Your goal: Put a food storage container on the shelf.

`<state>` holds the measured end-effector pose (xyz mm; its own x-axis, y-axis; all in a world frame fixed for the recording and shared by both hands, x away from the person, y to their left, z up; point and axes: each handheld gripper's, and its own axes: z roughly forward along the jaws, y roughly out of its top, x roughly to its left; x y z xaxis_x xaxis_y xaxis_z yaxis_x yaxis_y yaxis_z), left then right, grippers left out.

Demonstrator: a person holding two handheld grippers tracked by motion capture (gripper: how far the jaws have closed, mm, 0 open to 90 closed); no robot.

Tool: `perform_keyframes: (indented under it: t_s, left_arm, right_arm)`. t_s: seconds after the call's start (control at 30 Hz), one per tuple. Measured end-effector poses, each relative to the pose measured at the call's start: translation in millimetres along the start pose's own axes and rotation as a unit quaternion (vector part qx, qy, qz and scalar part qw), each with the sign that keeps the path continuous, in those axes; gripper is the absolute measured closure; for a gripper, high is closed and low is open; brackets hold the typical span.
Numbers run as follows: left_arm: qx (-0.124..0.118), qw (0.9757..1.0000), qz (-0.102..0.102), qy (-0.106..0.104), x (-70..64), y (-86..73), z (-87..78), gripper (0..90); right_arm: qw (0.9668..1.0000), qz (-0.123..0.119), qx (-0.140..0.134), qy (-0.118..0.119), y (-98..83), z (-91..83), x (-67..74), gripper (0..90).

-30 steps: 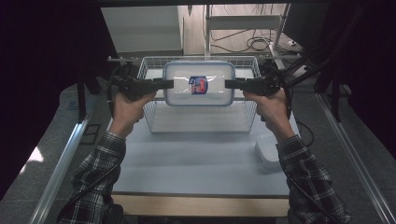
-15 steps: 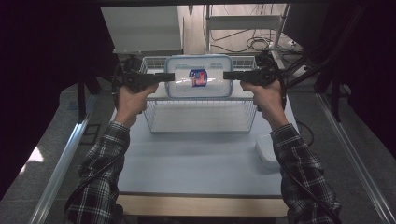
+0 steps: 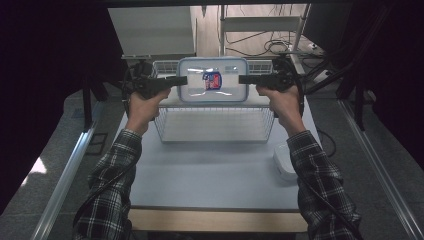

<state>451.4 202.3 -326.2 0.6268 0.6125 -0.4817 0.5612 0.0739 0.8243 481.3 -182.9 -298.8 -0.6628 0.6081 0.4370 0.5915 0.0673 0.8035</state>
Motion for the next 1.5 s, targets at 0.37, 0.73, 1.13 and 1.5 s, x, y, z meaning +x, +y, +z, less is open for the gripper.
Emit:
perform_keyframes:
  t_s: [0.37,0.73,1.13,1.5]
  left_arm:
    - [-0.004,0.9999,0.000,0.014,-1.2,-0.9,1.4,46.2]
    - [0.007,0.9993,0.008,0.036,0.4,-4.3,5.9,47.0]
    - [-0.014,0.9988,-0.035,0.031,8.5,-6.9,12.5,42.6]
    - [-0.022,0.9974,0.020,0.065,-2.5,-3.1,8.9,29.4]
  right_arm:
    - [0.9999,0.011,-0.008,0.001,-0.3,2.6,-2.9,49.8]
    - [0.9999,0.006,-0.005,-0.016,-1.4,4.8,-3.2,45.1]
    - [0.9991,0.008,-0.010,-0.042,-1.2,7.8,-6.9,54.4]
    - [0.9981,-0.012,-0.021,-0.057,-2.8,6.5,-6.1,51.1]
